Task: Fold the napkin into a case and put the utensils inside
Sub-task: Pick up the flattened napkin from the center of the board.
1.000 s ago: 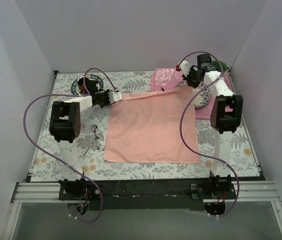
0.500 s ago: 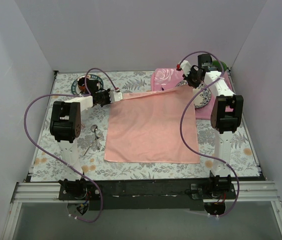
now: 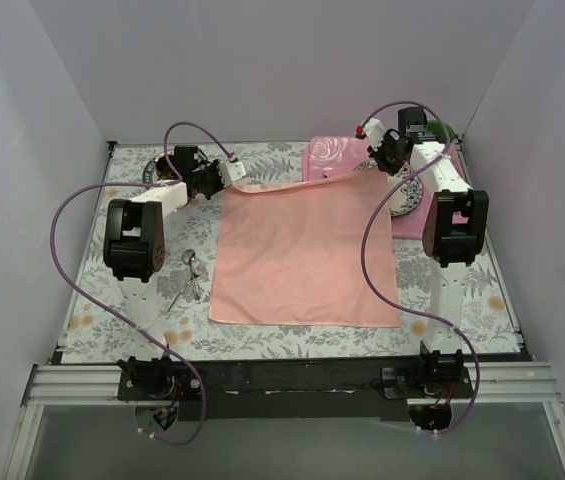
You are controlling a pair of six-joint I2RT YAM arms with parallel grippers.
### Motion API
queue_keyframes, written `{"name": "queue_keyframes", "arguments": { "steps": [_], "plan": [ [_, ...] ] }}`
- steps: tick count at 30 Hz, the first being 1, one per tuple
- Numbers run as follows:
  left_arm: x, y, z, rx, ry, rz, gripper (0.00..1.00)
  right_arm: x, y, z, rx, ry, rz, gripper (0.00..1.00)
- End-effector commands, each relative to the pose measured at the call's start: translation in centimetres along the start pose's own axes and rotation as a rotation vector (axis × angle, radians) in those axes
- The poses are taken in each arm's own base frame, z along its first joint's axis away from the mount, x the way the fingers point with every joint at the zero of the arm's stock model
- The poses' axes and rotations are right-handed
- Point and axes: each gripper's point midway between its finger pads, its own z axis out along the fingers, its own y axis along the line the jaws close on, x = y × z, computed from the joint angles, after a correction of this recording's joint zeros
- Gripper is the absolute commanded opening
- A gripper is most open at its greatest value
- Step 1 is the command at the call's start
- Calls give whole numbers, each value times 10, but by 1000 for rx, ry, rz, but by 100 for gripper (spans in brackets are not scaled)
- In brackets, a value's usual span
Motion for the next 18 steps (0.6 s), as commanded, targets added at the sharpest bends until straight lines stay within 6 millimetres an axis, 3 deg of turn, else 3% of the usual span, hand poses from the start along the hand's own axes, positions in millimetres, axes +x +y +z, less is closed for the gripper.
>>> {"name": "queue_keyframes", "arguments": {
  "steps": [1,6,12,18],
  "plan": [
    [-14,36,6,-95,-38,-169,0,-10,-17,-2,51,-49,32,1],
    [-8,49,14,-126,-20,-238,0,-11,-20,-1,65,-56,39,1],
    [4,35,22,-88,2,-259,0,-10,-19,0,62,-55,39,1],
    [9,42,26,-117,12,-327,0,-7,-23,2,77,-45,42,1]
  ]
}}
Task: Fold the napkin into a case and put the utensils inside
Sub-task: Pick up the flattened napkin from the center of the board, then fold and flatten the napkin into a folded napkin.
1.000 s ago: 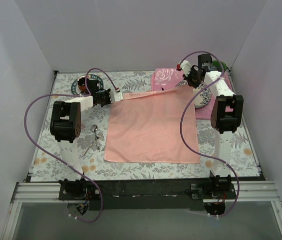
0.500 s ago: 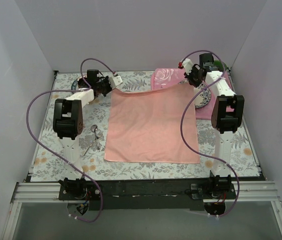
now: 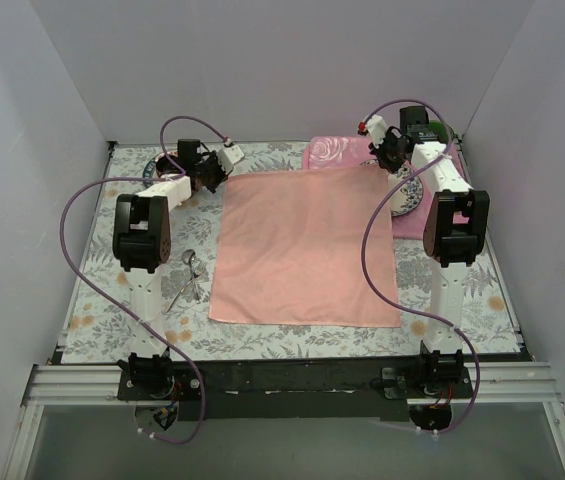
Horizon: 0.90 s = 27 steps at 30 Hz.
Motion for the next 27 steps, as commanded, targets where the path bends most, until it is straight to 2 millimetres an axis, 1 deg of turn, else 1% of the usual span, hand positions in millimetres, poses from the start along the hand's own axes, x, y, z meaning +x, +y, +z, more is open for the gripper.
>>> {"name": "queue_keyframes", "arguments": {
  "steps": [1,2,4,6,7,9,10,11,12,13,14,15,16,17,18,19,20,21,22,23,24,25,26,27],
  "plan": [
    [-4,16,2,-47,0,-68,0,-6,-15,3,50,-26,4,1],
    [-7,22,2,-66,-8,-88,0,-6,-15,4,53,-25,15,1],
    [-1,23,8,-75,6,-115,0,-7,-14,6,52,-26,17,1],
    [-4,31,10,-95,4,-117,0,-7,-12,8,50,-25,16,1],
    [0,29,13,-87,11,-124,0,-7,-11,8,47,-26,13,1],
    [-1,26,12,-72,10,-128,0,-9,-9,7,41,-27,4,1],
    [-9,27,6,-70,-6,-121,0,-11,-7,5,34,-29,0,1],
    [-15,23,3,-55,-24,-118,0,-14,-6,0,28,-36,-5,1],
    [-13,16,0,-39,-24,-124,0,-16,-5,-3,25,-41,-21,1],
    [-26,19,-11,-51,-45,-112,0,-17,-4,-6,23,-43,-27,1],
    [-33,20,-17,-61,-65,-98,0,-20,-3,-16,27,-52,-36,1],
    [-27,7,-21,-38,-58,-109,0,-23,-1,-20,26,-63,-44,1],
    [-41,10,-34,-49,-82,-97,0,-23,0,-26,23,-68,-55,1],
    [-46,8,-41,-46,-92,-90,0,-25,5,-37,18,-73,-64,1],
    [-50,2,-47,-34,-100,-89,0,-25,10,-41,8,-78,-69,1],
    [-56,-3,-60,-30,-111,-81,0,-25,14,-47,1,-80,-78,1],
    [-57,-8,-68,-17,-104,-75,0,-34,14,-63,12,-102,-93,1],
    [-59,-14,-74,-5,-109,-70,0,-28,25,-65,-16,-97,-86,1],
    [-64,-20,-88,-3,-114,-64,0,-29,30,-70,-24,-102,-85,1],
    [-64,-26,-95,9,-107,-60,0,-34,33,-85,-17,-117,-92,1],
    [-65,-29,-102,10,-106,-48,0,-27,43,-86,-39,-106,-85,1],
    [-72,-30,-116,-2,-112,-31,0,-25,47,-90,-41,-108,-87,1],
    [-63,-40,-120,9,-91,-37,0,-30,48,-104,-23,-122,-102,1],
    [-60,-43,-125,8,-83,-18,0,-30,51,-109,-22,-122,-108,1]
  ]
}}
